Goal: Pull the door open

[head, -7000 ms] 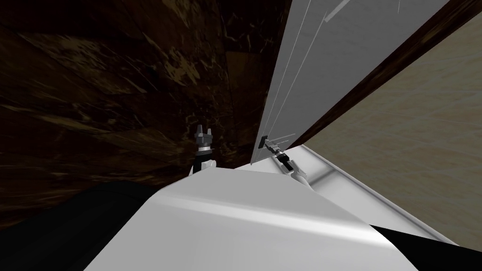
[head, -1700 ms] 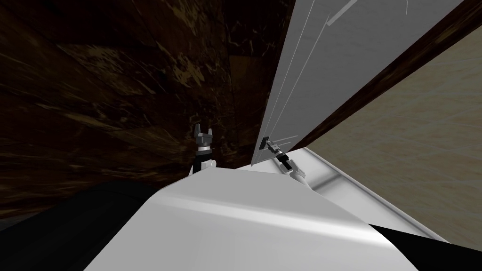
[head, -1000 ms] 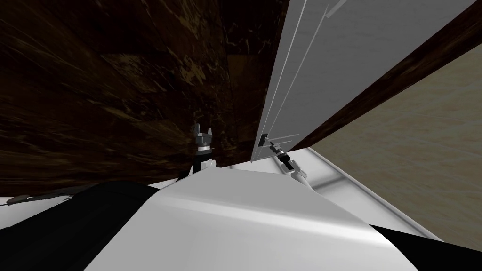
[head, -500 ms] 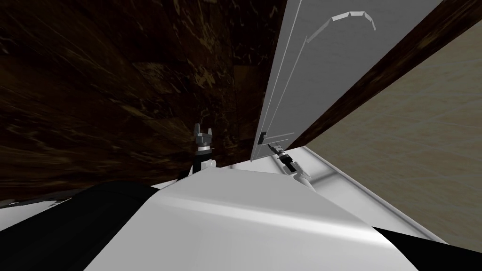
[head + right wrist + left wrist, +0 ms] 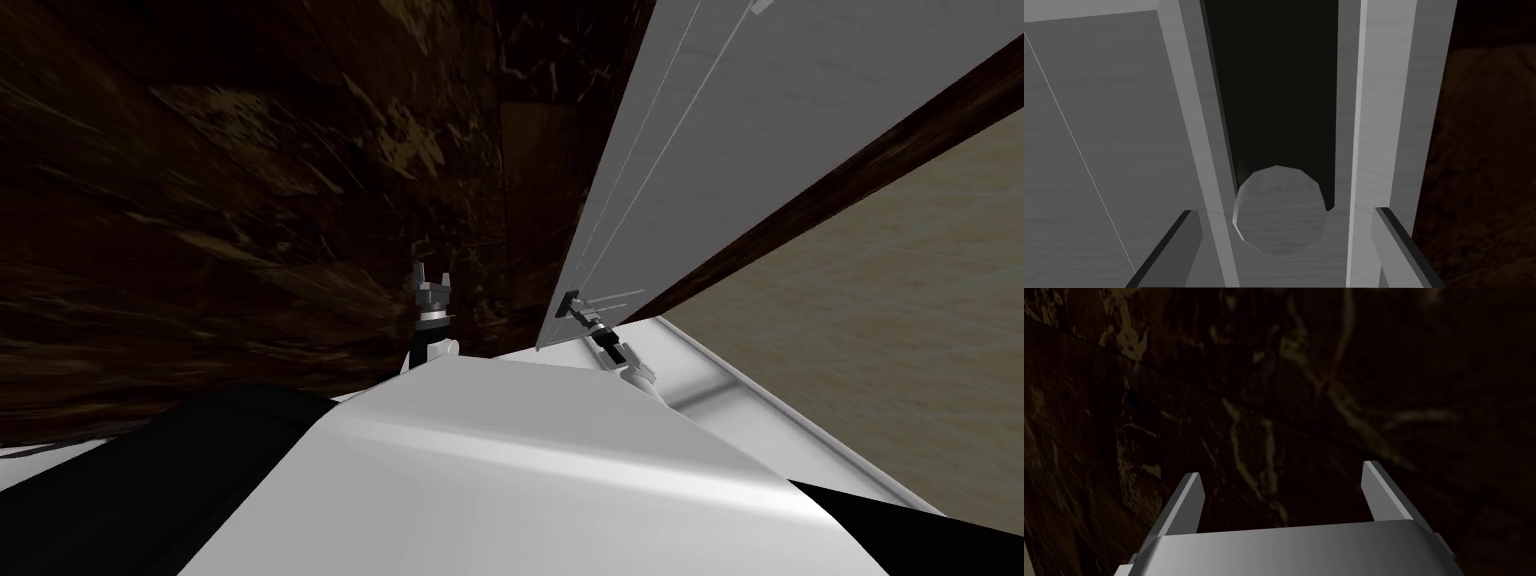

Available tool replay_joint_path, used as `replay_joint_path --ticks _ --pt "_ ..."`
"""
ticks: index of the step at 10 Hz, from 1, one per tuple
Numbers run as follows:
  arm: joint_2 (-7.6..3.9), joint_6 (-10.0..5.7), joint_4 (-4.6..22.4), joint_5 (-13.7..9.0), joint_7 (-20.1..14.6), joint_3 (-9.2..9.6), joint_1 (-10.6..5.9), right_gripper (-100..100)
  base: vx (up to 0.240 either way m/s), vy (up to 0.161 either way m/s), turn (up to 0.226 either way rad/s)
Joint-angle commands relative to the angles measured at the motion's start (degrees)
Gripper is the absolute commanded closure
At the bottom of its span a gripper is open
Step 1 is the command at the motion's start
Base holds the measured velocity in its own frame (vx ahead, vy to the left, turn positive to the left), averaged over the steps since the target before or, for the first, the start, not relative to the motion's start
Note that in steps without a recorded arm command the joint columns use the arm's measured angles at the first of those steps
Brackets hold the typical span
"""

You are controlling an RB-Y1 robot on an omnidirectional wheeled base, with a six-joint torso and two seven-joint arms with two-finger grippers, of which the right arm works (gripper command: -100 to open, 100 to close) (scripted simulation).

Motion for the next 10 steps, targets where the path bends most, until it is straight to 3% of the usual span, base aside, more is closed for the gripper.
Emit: replay_joint_path --ticks 1,2,3,8,10 --pt "0.42 0.31 0.2 0.0 0.5 -0.14 -0.27 -100 0.16 0.005 0.064" --pt "0.27 0.22 0.1 0.0 0.3 -0.06 -0.19 -100 0.037 -0.019 0.036" --pt "0.27 0.22 0.1 0.0 0.3 -0.06 -0.19 100 -0.028 -0.003 -0.008" --pt "0.27 0.22 0.1 0.0 0.3 -0.06 -0.19 100 -0.006 0.002 -0.002" --pt "0.33 0.7 0.2 -1.9 -2.0 -0.07 -0.52 100 -0.045 -0.045 0.108"
